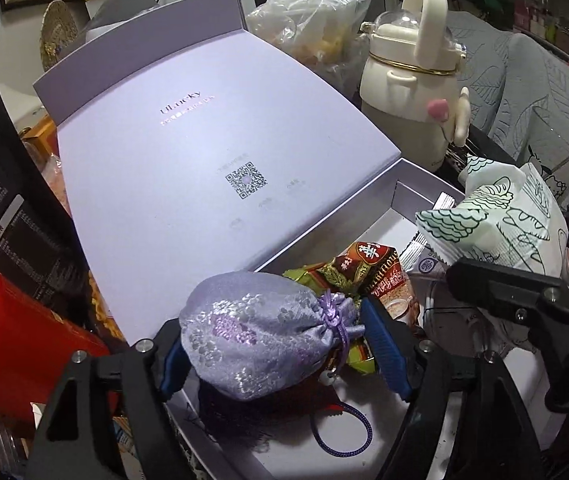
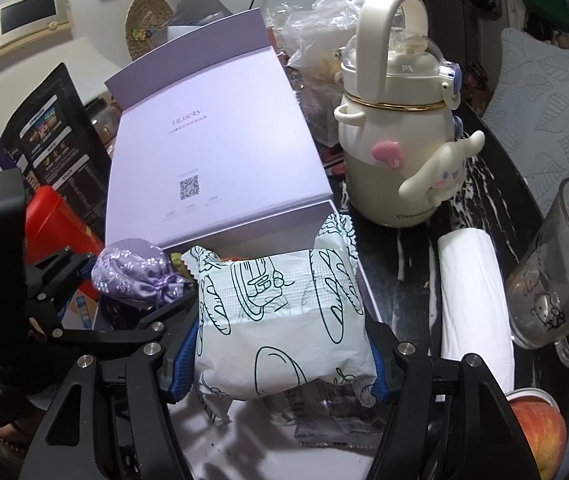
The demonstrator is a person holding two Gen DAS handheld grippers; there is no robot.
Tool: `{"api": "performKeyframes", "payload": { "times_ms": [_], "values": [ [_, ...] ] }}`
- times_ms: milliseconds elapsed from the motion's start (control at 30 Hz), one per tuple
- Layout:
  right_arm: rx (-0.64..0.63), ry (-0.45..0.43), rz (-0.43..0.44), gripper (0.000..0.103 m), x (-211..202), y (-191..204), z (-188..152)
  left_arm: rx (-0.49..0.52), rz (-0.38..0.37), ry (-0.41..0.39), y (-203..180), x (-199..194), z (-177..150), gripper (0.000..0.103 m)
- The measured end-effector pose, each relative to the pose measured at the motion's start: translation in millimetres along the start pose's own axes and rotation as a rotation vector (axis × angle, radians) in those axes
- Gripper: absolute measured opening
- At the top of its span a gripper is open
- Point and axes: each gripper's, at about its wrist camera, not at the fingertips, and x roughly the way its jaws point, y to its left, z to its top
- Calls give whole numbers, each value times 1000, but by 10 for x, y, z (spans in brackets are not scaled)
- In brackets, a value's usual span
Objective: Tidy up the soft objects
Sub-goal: 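Open both tools to drop the pouch and white packet into the box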
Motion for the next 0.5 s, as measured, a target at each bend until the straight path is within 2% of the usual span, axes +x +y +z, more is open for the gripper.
{"api": "performKeyframes", "payload": {
  "times_ms": [500],
  "values": [
    [4,24,3,67,15,-7,14,-21,-19,41,6,-45,24,82]
  ]
}}
